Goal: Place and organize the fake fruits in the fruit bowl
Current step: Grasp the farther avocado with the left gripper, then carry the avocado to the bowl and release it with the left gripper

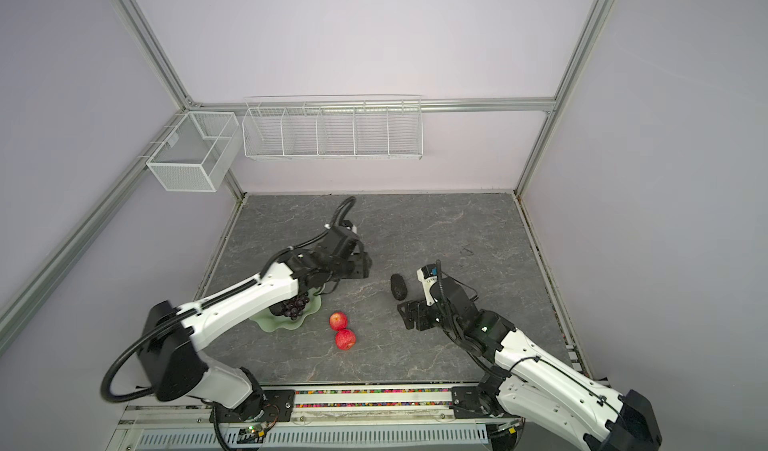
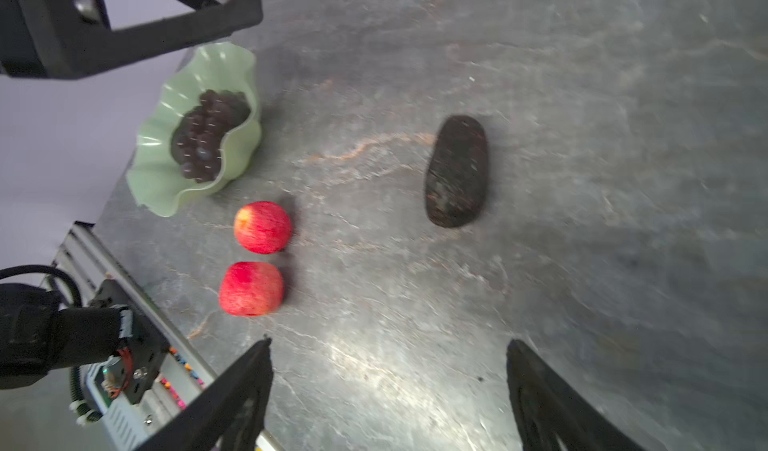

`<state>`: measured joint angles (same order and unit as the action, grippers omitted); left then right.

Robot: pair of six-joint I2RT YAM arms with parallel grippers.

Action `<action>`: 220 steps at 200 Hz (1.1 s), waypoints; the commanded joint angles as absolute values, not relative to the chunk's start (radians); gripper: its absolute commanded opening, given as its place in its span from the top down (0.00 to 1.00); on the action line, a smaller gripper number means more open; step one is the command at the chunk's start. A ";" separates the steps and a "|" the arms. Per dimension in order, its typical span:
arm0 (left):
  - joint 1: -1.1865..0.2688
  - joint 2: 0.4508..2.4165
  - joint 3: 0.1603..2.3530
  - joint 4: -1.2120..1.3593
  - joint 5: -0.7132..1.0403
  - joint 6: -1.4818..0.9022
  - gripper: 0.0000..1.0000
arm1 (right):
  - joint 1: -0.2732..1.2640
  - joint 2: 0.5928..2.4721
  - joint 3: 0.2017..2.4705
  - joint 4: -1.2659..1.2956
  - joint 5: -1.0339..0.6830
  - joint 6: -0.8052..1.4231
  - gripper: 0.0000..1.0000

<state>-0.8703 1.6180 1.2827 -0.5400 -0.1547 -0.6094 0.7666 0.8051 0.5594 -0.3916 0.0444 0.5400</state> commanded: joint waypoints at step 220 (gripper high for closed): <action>-0.826 1.708 1.342 -0.644 -0.153 -0.650 0.69 | 0.759 0.918 0.727 -0.349 -0.099 0.489 0.12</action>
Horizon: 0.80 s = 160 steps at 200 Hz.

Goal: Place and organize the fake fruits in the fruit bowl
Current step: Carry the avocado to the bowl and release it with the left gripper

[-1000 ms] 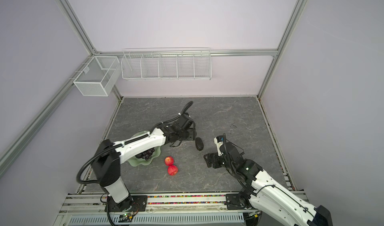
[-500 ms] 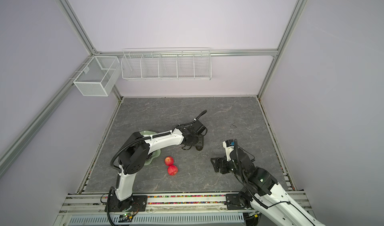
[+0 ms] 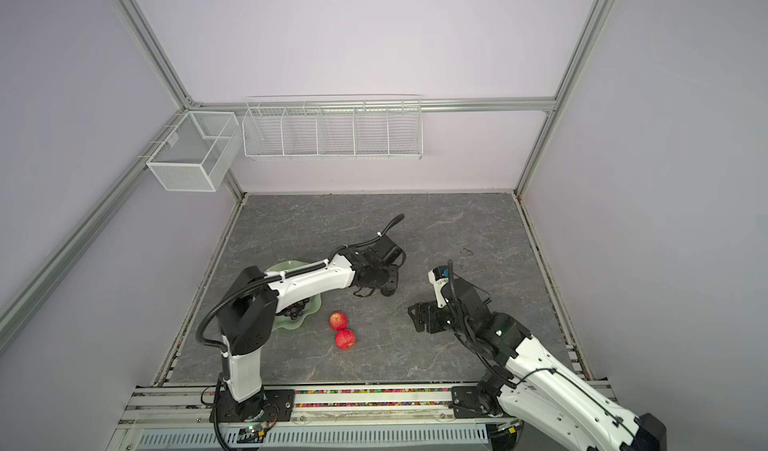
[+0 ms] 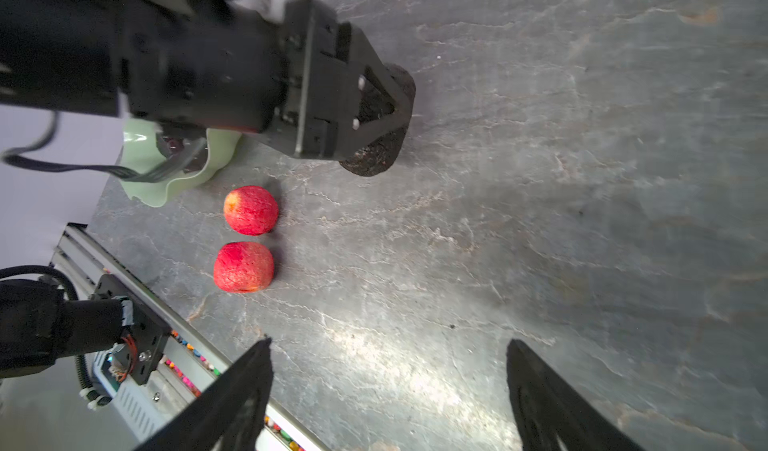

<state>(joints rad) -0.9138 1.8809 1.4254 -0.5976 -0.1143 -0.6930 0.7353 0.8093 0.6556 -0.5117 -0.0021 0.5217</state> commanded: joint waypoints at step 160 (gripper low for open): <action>-0.427 1.524 1.159 -0.967 -0.561 -0.319 0.68 | 0.961 1.354 1.004 -0.191 -0.142 0.415 0.12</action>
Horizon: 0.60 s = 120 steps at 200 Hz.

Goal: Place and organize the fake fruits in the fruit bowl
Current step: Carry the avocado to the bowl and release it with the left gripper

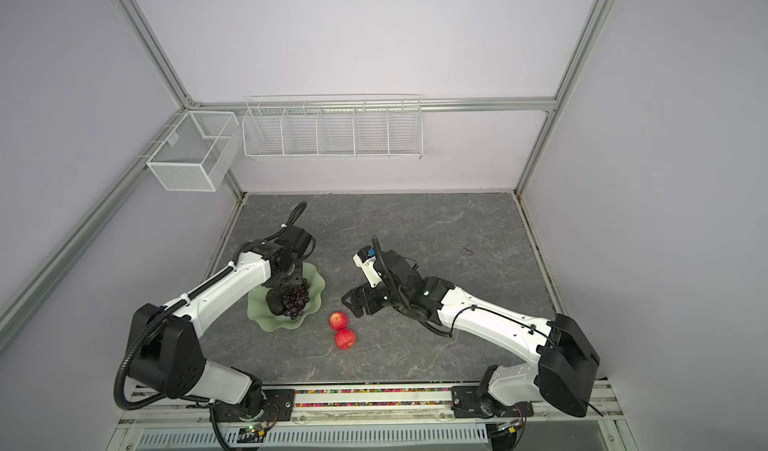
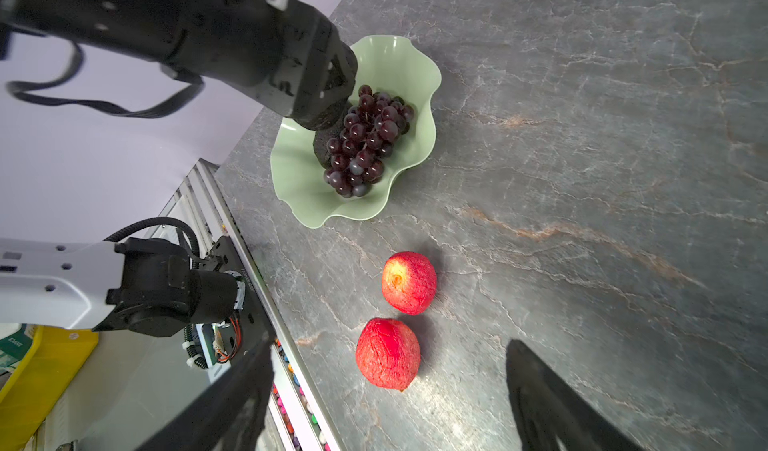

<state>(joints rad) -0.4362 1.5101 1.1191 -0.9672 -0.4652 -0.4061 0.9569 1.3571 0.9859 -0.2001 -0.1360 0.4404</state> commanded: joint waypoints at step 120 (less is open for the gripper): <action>-0.357 1.628 1.134 -0.891 -0.512 -0.293 0.56 | 0.960 1.334 1.012 -0.229 -0.110 0.392 0.11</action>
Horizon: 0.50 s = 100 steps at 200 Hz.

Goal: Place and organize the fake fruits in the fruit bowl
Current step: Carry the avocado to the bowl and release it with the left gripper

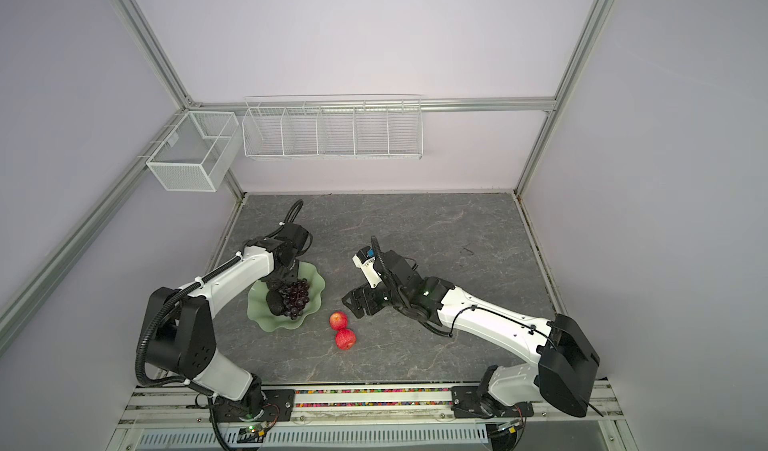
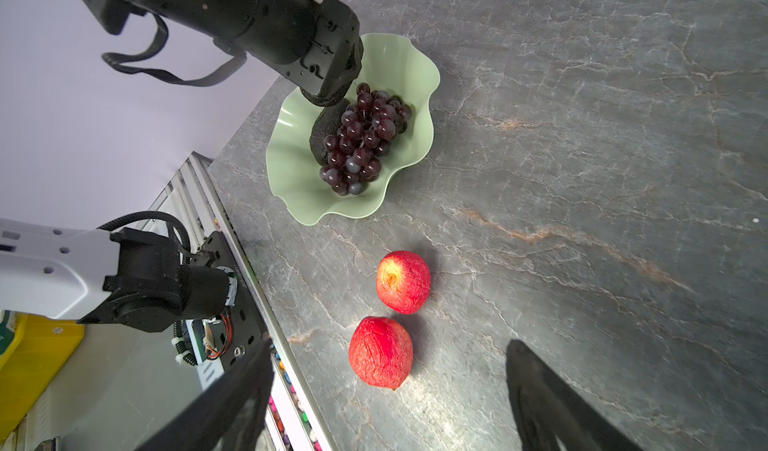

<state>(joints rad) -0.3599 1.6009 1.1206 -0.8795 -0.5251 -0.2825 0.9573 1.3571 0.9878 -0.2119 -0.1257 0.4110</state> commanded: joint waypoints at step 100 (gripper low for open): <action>-0.356 1.500 1.152 -0.970 -0.483 -0.390 0.38 | 0.961 1.283 0.985 -0.247 -0.083 0.401 0.11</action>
<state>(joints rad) -0.3599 1.6020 1.1213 -0.9188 -0.4919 -0.3466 0.9573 1.3045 0.9886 -0.2363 -0.0940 0.4103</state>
